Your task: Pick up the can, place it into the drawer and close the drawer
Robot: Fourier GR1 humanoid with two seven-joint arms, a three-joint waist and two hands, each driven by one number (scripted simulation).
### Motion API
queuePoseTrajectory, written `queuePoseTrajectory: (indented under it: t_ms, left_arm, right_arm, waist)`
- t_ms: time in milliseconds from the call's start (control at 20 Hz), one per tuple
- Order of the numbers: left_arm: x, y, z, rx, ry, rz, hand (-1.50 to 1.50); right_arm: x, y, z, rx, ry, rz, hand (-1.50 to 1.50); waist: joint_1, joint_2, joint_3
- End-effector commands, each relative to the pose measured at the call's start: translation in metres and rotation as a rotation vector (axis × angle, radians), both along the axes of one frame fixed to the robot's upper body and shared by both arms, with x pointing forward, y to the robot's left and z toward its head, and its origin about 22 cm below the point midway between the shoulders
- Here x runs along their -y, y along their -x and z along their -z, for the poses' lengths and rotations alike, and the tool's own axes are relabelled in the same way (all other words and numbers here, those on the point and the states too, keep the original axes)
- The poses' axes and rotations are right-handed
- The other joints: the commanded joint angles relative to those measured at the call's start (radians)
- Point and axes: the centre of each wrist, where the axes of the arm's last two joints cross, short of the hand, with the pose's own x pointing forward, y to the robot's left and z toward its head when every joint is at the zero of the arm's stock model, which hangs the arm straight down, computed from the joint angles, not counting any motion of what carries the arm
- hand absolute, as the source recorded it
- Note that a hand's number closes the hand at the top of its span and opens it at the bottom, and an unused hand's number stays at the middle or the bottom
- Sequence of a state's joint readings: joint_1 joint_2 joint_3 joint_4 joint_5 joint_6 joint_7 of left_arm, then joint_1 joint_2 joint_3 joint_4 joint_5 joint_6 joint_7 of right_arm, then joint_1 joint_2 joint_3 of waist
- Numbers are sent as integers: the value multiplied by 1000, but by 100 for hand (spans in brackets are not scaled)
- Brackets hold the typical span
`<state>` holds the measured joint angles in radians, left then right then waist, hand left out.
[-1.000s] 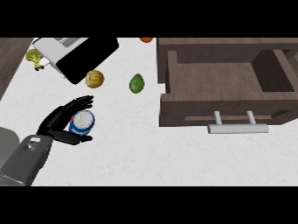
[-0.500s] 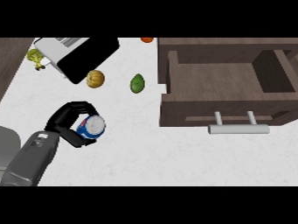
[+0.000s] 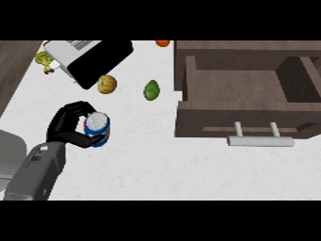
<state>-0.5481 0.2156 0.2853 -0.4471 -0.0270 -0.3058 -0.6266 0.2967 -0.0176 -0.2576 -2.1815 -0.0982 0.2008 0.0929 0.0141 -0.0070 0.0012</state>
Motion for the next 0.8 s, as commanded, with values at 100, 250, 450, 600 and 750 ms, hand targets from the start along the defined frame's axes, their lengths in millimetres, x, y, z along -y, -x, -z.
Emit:
queuePoseTrajectory:
  t_ms: [100,250,450,600,750]
  left_arm:
    - [10,-8,-26,64,26,-202,150]
    - [61,-8,-39,62,28,-175,150]
    - [87,-9,-83,119,5,-137,150]
    - [95,-6,-112,142,-33,-115,150]
    - [125,-1,-137,172,-33,-104,150]
  right_arm:
    - [2,12,1,-17,0,21,-150]
    - [5,7,5,-1,-7,15,-150]
    - [3,9,8,0,-12,16,-150]
    - [3,11,-5,1,18,18,-150]
    - [-1,-5,5,13,-21,3,-150]
  waist:
    - [8,-7,2]
    - [3,-4,1]
    - [1,-3,1]
    - [-7,1,0]
    - [-9,3,0]
